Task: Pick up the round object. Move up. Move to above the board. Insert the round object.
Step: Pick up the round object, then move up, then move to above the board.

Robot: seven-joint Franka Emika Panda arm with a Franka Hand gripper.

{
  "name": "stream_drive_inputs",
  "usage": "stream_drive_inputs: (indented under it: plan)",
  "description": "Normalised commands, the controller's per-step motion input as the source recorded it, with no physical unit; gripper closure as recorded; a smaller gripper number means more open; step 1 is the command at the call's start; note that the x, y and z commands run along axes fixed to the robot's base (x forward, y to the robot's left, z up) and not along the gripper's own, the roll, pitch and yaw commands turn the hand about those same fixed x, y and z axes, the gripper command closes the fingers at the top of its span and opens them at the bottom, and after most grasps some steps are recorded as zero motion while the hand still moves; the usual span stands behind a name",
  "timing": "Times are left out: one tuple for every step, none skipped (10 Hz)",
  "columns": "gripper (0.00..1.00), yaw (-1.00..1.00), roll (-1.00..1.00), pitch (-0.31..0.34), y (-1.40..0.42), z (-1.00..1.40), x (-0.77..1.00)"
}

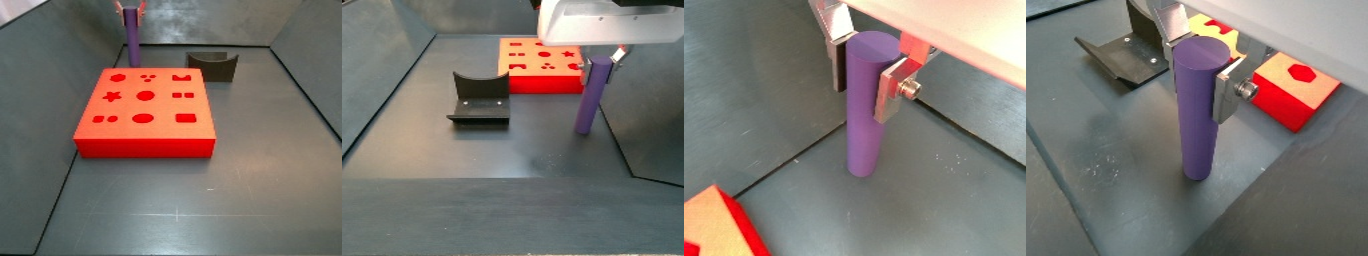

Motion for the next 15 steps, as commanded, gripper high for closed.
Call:
stream_drive_inputs:
  plan:
    - [1.00,0.00,0.00,0.000,0.00,0.00,0.00]
    - [1.00,0.00,0.00,0.000,0.00,0.00,0.00]
    - [1.00,0.00,0.00,0.000,0.00,0.00,0.00]
    - [1.00,0.00,0.00,0.000,0.00,0.83,0.00]
    - [1.00,0.03,0.00,0.007,0.05,0.82,-0.03]
    - [1.00,0.03,0.00,0.031,0.05,0.74,-0.06]
    - [1.00,0.01,0.02,0.038,0.04,0.62,-0.04]
    - [1.00,0.00,0.05,0.051,0.03,0.43,-0.03]
    - [1.00,0.00,0.06,0.065,0.02,0.28,-0.02]
    - [1.00,0.06,-0.15,-0.164,-0.30,1.00,0.16]
    - [1.00,0.06,-0.15,-0.160,-0.31,1.00,0.18]
    - [1.00,0.05,-0.14,-0.065,-0.25,1.00,0.14]
    - [1.00,0.04,-0.14,-0.031,-0.23,1.00,0.13]
    - [1.00,0.03,-0.12,0.031,-0.19,1.00,0.12]
    - [1.00,0.02,-0.11,0.050,-0.16,0.95,0.12]
